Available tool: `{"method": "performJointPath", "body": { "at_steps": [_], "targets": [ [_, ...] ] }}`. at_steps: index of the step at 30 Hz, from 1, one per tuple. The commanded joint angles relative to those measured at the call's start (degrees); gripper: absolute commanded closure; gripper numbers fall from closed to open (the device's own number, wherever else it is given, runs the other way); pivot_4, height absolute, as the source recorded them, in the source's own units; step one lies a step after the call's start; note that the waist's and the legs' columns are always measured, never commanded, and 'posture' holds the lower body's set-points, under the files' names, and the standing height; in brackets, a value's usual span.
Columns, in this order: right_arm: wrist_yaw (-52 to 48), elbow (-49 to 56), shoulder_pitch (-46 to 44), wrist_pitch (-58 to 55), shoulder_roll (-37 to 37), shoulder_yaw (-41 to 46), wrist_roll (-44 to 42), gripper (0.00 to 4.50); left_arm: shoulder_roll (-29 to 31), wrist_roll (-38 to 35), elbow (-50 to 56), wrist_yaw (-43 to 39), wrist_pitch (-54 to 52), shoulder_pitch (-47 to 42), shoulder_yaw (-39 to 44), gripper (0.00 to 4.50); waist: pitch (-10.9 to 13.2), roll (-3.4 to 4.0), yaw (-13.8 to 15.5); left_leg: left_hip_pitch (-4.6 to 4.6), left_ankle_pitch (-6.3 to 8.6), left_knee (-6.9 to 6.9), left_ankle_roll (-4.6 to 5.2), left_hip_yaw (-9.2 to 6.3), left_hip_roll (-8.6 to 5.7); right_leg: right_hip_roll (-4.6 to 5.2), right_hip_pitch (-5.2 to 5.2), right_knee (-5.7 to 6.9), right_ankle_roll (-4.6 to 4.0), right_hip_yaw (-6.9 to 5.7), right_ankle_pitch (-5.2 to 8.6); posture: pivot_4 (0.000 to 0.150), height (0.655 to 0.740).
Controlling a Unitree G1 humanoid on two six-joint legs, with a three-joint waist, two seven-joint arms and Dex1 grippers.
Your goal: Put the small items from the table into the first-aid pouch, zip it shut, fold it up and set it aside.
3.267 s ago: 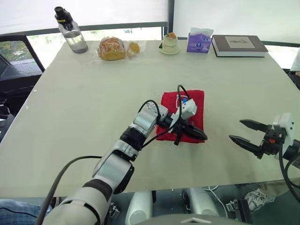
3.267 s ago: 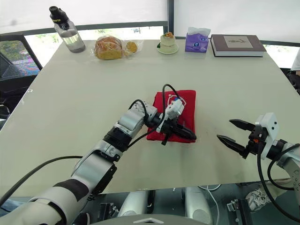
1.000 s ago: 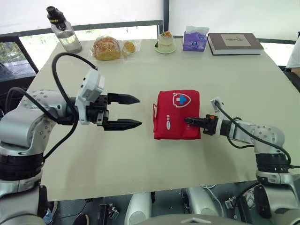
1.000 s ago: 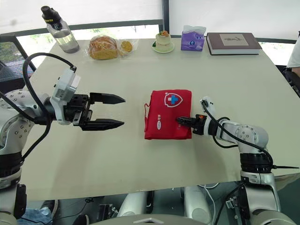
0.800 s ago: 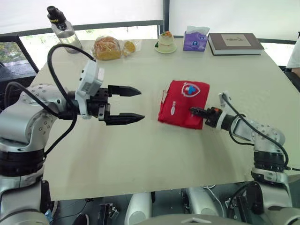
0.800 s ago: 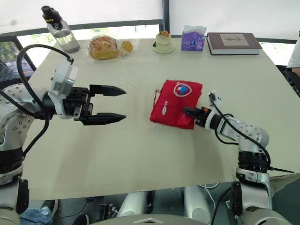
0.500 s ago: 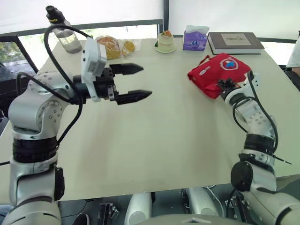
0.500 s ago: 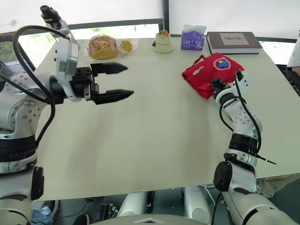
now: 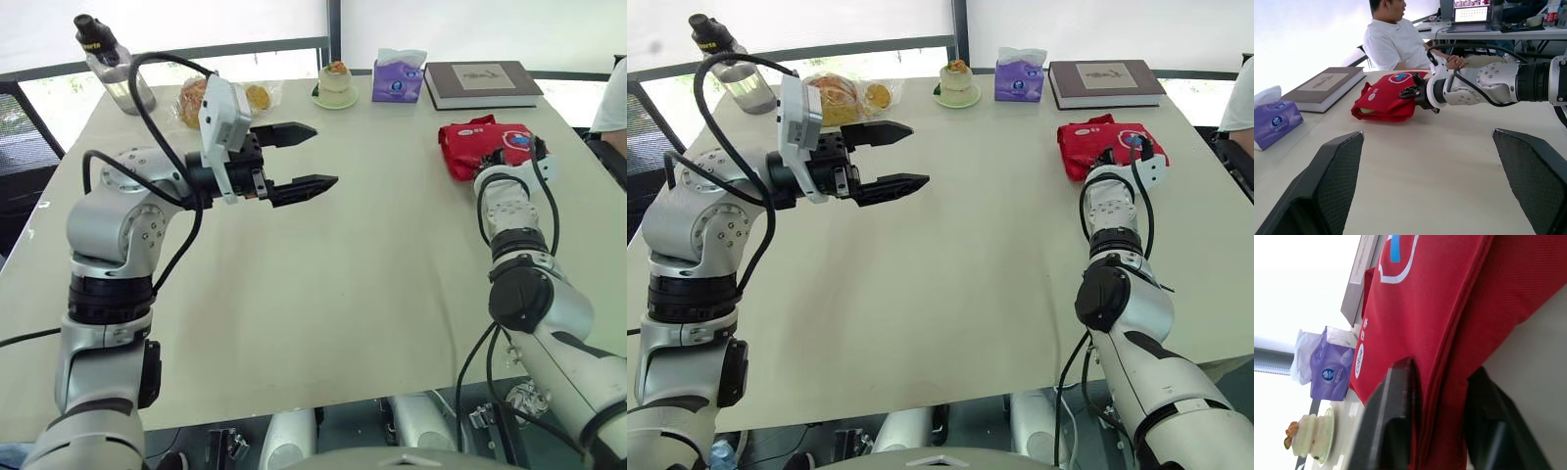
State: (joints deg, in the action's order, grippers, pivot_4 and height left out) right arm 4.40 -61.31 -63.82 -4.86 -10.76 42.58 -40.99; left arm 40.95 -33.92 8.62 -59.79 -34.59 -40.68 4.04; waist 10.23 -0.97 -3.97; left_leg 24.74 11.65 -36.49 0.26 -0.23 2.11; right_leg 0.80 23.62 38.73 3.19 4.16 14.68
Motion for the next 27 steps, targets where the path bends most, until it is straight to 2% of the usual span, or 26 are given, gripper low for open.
{"method": "performJointPath", "body": {
  "at_steps": [1,2,3,6,10,15,21,27],
  "targets": [
    [-4.73,10.38,5.27,-6.14,1.43,-4.32,0.11,1.78,-0.16,-0.59,3.37,0.41,1.23,2.66,1.09,0.0,0.0,0.0,0.03,-0.01,0.0,-0.01,0.0,-0.01,0.0,0.0,0.0,0.06,0.0,0.0,0.0,0.15,0.74],
    [-5.35,15.55,8.78,-8.96,2.35,-5.94,-0.07,1.67,-0.06,-0.26,4.04,0.34,1.61,4.36,0.86,0.0,-0.01,0.01,0.07,0.0,0.0,-0.01,0.0,-0.05,0.0,-0.02,0.0,0.06,0.0,-0.03,0.0,0.15,0.74],
    [-5.85,21.34,12.43,-11.96,3.18,-7.64,-0.58,1.14,-0.04,-0.19,4.64,0.59,1.68,5.84,0.96,0.0,-0.01,0.01,0.1,-0.03,0.0,-0.02,0.0,-0.06,0.02,-0.02,-0.03,0.08,0.0,-0.04,0.0,0.15,0.74],
    [-9.27,41.64,25.65,-20.99,2.67,-15.43,-0.6,0.02,0.47,0.62,6.4,2.46,1.52,10.48,1.78,0.0,0.0,0.05,0.54,0.07,0.0,-0.01,0.0,-0.12,0.03,0.01,0.02,0.08,-0.01,-0.09,0.02,0.15,0.74],
    [-18.68,62.47,41.48,-26.12,-3.56,-24.98,1.09,0.02,2.12,0.8,9.68,4.06,0.92,17.9,3.77,0.0,0.0,0.06,0.85,0.03,0.0,-0.05,0.0,-0.07,0.02,0.09,0.0,0.07,0.0,-0.06,0.02,0.15,0.74],
    [-32.08,77.33,59.05,-21.86,-15.42,-31.42,7.58,0.02,2.16,3.1,10.2,7.66,2.73,30.31,7.67,0.0,0.0,0.08,0.69,-0.12,-0.01,-0.17,0.01,0.04,0.03,0.01,-0.04,0.1,0.03,0.04,0.04,0.15,0.74],
    [-48.56,78.87,72.56,-4.73,-25.04,-28.96,13.77,0.02,-0.78,4.08,11.15,10.18,6.6,43.08,11.35,0.0,0.01,0.01,1.37,-0.07,0.0,-0.2,0.0,0.09,0.06,0.02,-0.05,-0.02,0.04,0.03,0.07,0.15,0.74],
    [-57.98,76.67,77.47,-3.58,-29.72,-22.14,9.13,0.02,-1.1,6.53,16.39,13.21,8.79,49.48,11.08,0.0,-0.07,-0.09,2.22,-0.1,0.0,-0.49,0.0,0.09,0.11,0.17,-0.19,0.04,-0.03,0.01,0.27,0.15,0.74]
  ]
}}
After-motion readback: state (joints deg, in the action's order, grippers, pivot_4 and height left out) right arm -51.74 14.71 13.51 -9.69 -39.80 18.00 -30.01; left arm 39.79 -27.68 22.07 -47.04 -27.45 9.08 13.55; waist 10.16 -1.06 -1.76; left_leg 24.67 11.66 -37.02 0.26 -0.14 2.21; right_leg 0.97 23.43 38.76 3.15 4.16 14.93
